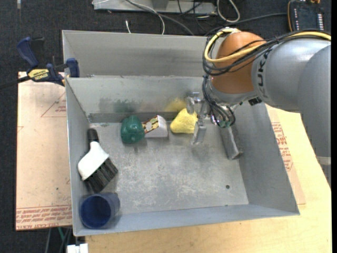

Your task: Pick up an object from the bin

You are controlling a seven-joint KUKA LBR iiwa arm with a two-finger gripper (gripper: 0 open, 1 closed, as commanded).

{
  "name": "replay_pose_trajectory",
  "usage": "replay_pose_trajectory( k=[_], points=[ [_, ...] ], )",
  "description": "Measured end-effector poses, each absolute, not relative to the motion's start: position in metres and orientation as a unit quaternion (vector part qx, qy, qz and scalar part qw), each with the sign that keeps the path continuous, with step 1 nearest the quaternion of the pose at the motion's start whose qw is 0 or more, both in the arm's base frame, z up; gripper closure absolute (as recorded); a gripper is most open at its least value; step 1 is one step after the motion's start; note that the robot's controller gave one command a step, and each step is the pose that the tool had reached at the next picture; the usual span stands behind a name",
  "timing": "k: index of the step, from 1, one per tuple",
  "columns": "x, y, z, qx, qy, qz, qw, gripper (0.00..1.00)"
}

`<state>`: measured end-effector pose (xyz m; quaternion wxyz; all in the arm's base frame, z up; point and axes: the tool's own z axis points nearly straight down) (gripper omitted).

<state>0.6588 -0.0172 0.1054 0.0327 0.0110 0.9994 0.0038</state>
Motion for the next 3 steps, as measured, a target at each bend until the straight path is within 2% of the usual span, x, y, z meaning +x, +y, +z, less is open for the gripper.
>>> replay_pose_trajectory(
  k=[1, 2, 3],
  points=[
    [0.6439, -0.021, 0.0701, 0.057, 0.998, 0.003, 0.013, 0.0],
    [0.6522, -0.0191, 0.0706, 0.072, 0.997, 0.006, 0.034, 1.0],
    [0.6522, -0.0191, 0.0708, 0.071, 0.997, 0.006, 0.034, 1.0]
  ],
)
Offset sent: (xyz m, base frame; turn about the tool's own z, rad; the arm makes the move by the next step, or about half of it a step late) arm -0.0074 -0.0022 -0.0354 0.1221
